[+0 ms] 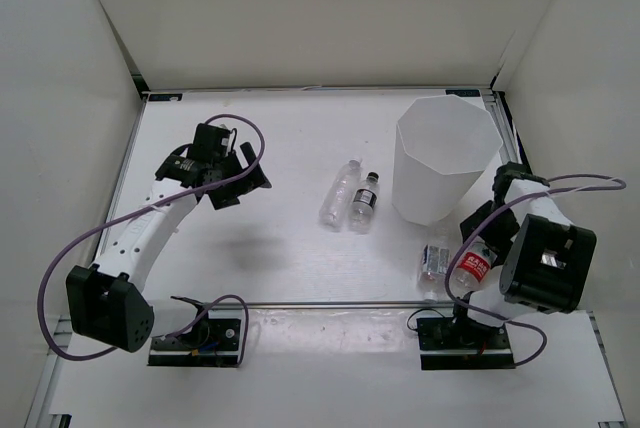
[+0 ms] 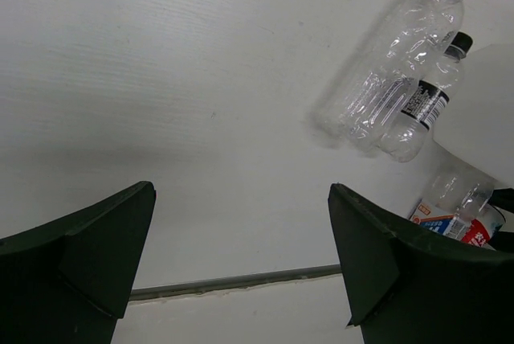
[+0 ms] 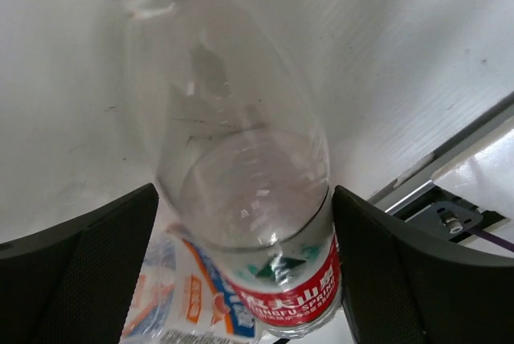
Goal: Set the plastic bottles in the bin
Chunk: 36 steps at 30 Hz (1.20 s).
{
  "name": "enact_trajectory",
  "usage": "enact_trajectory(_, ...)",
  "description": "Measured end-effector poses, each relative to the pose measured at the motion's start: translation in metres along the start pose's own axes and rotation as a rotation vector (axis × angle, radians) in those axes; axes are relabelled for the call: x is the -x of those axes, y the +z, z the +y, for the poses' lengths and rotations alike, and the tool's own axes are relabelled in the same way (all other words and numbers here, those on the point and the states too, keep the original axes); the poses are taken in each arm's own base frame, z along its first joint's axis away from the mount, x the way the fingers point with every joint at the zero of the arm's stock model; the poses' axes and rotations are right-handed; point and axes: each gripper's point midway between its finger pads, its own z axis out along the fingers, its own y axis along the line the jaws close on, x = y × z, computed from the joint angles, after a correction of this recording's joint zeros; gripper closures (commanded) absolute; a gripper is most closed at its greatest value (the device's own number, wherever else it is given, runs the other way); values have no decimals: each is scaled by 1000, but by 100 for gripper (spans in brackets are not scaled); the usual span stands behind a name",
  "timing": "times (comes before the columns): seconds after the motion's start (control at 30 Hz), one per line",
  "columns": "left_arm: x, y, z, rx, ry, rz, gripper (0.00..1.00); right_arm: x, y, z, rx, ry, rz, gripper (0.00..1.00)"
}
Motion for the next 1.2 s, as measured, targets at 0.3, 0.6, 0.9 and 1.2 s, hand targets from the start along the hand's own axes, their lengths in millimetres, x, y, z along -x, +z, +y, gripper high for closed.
enact_trajectory(0.3, -3, 1, 3, 12, -1, 11, 0, 5, 6, -6, -25, 26, 29, 75)
enact_trajectory(0.6, -3, 3, 3, 14, -6, 16, 0, 63, -123, -7, 110, 228, -234, 81)
enact_trajectory(0.9, -7, 9, 4, 20, -9, 42, 0, 87, -345, 7, 661, 273, -652, 70)
enact_trajectory(1.2, -16, 21, 4, 23, -2, 85, 0, 78, -403, 74, 837, -21, -818, 34)
